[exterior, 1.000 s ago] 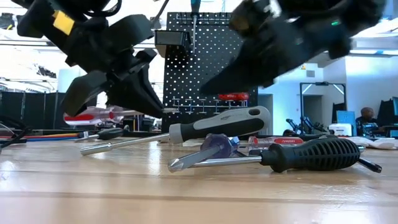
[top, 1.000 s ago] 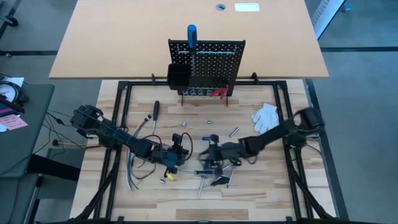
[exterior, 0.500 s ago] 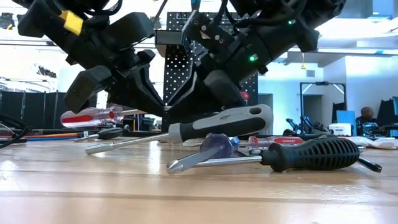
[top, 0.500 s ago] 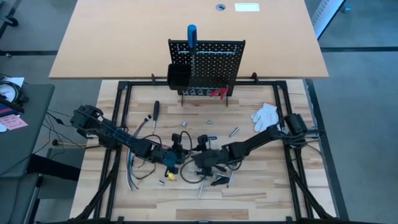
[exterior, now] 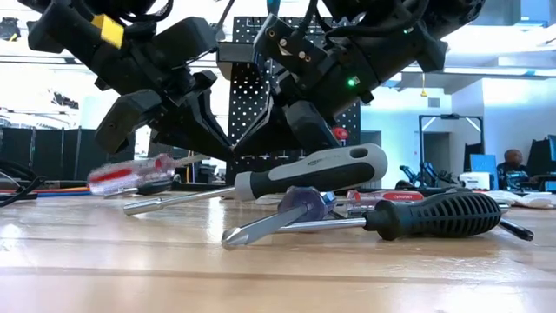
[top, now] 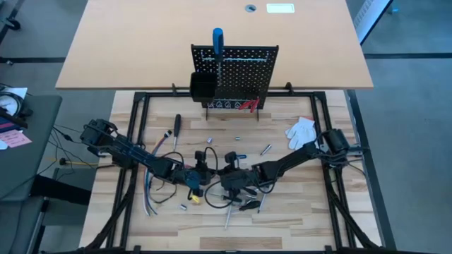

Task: Hang tools onto peg board
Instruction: Hang the red screwdriver on the black pegboard

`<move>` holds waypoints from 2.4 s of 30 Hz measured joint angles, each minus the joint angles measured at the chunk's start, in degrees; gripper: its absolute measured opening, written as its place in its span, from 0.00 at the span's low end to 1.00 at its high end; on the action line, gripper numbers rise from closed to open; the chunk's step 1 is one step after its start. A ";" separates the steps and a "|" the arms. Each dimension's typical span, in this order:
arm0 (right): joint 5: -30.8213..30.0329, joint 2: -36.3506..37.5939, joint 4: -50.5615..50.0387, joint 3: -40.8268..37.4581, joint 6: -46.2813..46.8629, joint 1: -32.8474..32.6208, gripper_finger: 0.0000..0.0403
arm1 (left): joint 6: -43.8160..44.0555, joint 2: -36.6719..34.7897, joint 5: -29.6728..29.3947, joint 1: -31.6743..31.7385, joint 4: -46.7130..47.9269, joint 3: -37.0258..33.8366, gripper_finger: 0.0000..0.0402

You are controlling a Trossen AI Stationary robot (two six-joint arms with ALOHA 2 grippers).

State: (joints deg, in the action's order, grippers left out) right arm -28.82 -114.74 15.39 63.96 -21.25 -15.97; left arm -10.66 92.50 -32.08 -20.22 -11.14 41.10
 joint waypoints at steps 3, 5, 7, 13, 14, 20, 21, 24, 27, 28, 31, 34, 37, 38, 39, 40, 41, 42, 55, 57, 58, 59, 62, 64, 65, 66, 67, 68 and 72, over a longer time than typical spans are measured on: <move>0.16 0.02 -0.17 0.00 1.94 0.09 0.02 | 0.31 -0.02 0.21 0.06 0.73 0.00 0.13; 0.22 0.02 -1.10 0.00 4.44 0.49 0.02 | 0.50 -0.06 -0.18 0.04 2.28 0.00 0.21; 0.32 0.02 -3.09 0.00 7.25 1.07 0.01 | 1.68 -0.06 -0.87 0.04 4.71 0.02 0.30; 0.16 0.39 -11.84 -0.04 15.45 2.63 0.01 | 12.93 -4.01 -2.36 -1.07 22.94 0.04 0.47; 0.20 0.47 -12.67 -0.04 16.07 2.79 0.01 | 15.43 -4.87 -2.38 -1.36 25.80 0.04 0.48; 2.05 0.48 -15.06 -0.04 16.95 2.86 0.00 | 19.64 -8.14 -2.42 -2.97 29.82 -4.57 0.49; 2.12 0.48 -15.59 -0.04 16.94 2.78 0.00 | 19.77 -8.26 -2.41 -3.02 29.13 -5.84 0.49; 3.05 1.52 -17.21 -0.07 16.92 2.56 0.00 | 19.53 -8.40 -2.62 -3.02 24.18 -9.39 0.48; 4.17 3.30 -18.48 -0.07 17.05 2.62 0.00 | 17.89 -8.48 -2.46 -3.02 18.46 -12.22 0.48; 4.49 3.72 -18.66 -0.07 17.27 2.62 0.00 | 17.15 -8.46 -2.19 -2.99 17.17 -12.69 0.48; 5.76 4.81 -18.87 -0.07 17.81 2.62 0.01 | 15.57 -8.41 -0.95 -2.93 14.67 -13.16 0.45; 6.61 5.03 -18.59 -0.07 17.81 2.98 0.04 | 14.53 -8.32 0.36 -2.91 13.93 -13.16 0.37; 6.99 4.87 -19.19 -0.07 17.81 3.02 0.05 | 15.18 -8.34 1.34 -2.49 13.90 -13.16 0.28; 6.95 4.87 -19.48 -0.07 17.85 3.02 0.06 | 15.22 -8.34 2.00 -2.18 13.90 -13.15 0.28; 6.93 4.87 -19.73 -0.07 18.08 3.05 0.06 | 15.20 -8.32 2.66 -1.90 13.85 -13.14 0.28; 6.96 4.87 -19.92 -0.07 18.43 3.18 0.07 | 15.22 -8.32 3.06 -1.71 13.79 -13.14 0.28; 7.01 4.87 -19.95 -0.07 18.78 3.23 0.08 | 15.22 -8.32 3.32 -1.50 13.75 -13.14 0.28; 7.02 4.85 -19.92 -0.07 19.11 3.26 0.09 | 15.20 -8.30 3.50 -1.35 13.79 -13.14 0.28; 12.88 4.85 -19.73 2.84 16.88 5.99 0.41 | 13.51 -8.04 5.38 -0.68 20.28 -8.67 0.28; 15.66 4.85 -20.12 2.84 16.89 6.60 0.40 | 13.47 -8.04 5.71 -0.70 21.41 -7.92 0.28; 16.65 4.85 -20.47 2.84 16.89 6.89 0.39 | 13.28 -8.04 5.93 -0.71 21.79 -7.56 0.28; 17.30 4.85 -20.77 2.84 16.91 7.09 0.38 | 13.25 -8.04 6.13 -0.71 22.29 -7.26 0.28; 18.54 4.83 -21.00 2.84 17.55 7.13 0.36 | 13.23 -8.04 6.13 -0.64 22.52 -6.97 0.28; 19.20 4.83 -21.02 2.84 17.65 7.13 0.36 | 13.25 -8.04 6.04 -0.60 22.54 -6.86 0.28; 19.67 4.75 -21.08 2.84 17.74 7.16 0.36 | 13.25 -8.04 5.97 -0.55 22.50 -6.85 0.28; 20.08 4.13 -20.71 2.84 17.82 7.23 0.36 | 13.23 -8.04 5.89 -0.40 22.48 -6.84 0.28; 20.46 3.47 -20.13 2.87 18.02 7.33 0.36 | 13.32 -8.04 5.85 -0.31 22.49 -6.84 0.28; 20.68 2.93 -20.20 2.88 18.21 7.40 0.37 | 13.51 -8.04 5.79 -0.21 22.49 -6.82 0.28; 21.16 0.11 -19.69 3.38 17.83 7.89 0.40 | 13.75 -8.04 5.29 0.06 22.45 -6.78 0.28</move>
State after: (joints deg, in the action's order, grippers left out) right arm -7.66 -114.63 -4.30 67.35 -3.42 -8.07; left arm 3.09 84.47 -26.78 -20.16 11.31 34.33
